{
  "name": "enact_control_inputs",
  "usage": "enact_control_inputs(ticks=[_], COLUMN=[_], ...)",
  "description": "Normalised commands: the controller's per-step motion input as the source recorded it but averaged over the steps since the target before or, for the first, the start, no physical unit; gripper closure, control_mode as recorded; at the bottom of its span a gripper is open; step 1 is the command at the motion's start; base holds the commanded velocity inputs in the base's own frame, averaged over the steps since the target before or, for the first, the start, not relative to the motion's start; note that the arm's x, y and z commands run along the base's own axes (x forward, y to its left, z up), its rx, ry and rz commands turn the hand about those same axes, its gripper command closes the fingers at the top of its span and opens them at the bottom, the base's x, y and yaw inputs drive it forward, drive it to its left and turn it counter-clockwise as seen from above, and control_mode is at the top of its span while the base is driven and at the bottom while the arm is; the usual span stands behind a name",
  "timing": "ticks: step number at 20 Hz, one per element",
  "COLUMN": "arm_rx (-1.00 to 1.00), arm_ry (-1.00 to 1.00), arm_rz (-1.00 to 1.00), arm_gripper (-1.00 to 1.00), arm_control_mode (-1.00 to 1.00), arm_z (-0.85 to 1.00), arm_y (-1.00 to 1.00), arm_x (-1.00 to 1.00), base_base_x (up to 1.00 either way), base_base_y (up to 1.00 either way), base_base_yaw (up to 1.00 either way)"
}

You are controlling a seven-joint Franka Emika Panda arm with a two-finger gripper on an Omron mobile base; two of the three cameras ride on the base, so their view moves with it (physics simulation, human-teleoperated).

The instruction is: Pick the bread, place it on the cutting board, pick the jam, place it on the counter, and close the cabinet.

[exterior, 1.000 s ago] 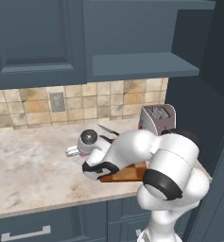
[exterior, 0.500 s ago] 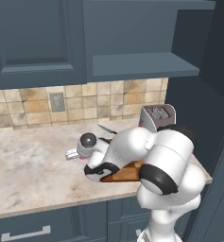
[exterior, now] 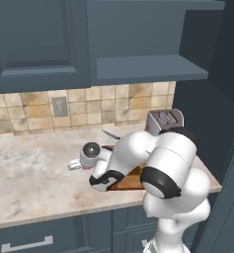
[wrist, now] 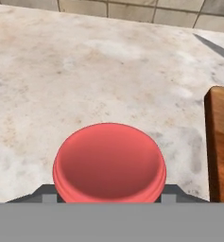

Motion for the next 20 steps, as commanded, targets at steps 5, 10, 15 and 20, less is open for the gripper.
enact_control_inputs(ticks=[5, 10, 15, 20], arm_rx=[0.0, 0.0, 0.0, 0.0], arm_ry=[0.01, 0.0, 0.0, 0.0], arm_rz=[0.0, 0.0, 0.0, 0.0], arm_gripper=[1.0, 1.0, 1.0, 1.0], arm_control_mode=[-1.0, -1.0, -1.0, -1.0], arm_z=[-0.21, -0.23, -0.2, -0.02], arm_y=[0.06, 0.05, 0.04, 0.01], arm_x=[0.0, 0.0, 0.0, 0.0], base_base_x=[0.0, 0.0, 0.0, 0.0], base_base_y=[0.0, 0.0, 0.0, 0.0], base_base_yaw=[0.0, 0.0, 0.0, 0.0])
